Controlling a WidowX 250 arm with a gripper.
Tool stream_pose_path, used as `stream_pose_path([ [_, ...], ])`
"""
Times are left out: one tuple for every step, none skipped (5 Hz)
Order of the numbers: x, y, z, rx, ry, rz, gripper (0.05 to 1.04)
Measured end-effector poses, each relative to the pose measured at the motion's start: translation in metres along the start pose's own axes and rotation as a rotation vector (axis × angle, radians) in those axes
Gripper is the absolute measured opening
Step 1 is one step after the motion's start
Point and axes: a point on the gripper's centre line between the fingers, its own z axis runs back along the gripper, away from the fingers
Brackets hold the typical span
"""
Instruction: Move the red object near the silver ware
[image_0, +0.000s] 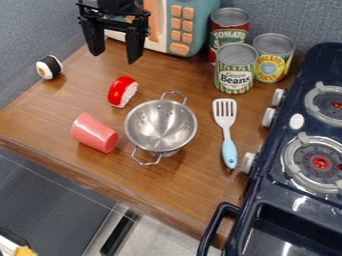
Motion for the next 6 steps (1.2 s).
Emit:
stream_pose_path([
  [0.0, -0.002, -0.013, -0.022, 0.035, -0.004, 0.999],
  [0.008, -0.008, -0.002, -0.123, -0.003, -0.065, 0.999],
  [0.023, 0.002, 0.006, -0.128, 0.075, -0.097, 0.999],
  [0.036, 0.008, 0.01, -0.102, 0.087, -0.1, 0.999],
  [0.036, 0.019, -0.001, -0.019, 0.137, -0.08, 0.999],
  [0.025, 0.021, -0.018, 0.074, 0.204, -0.085, 0.999],
])
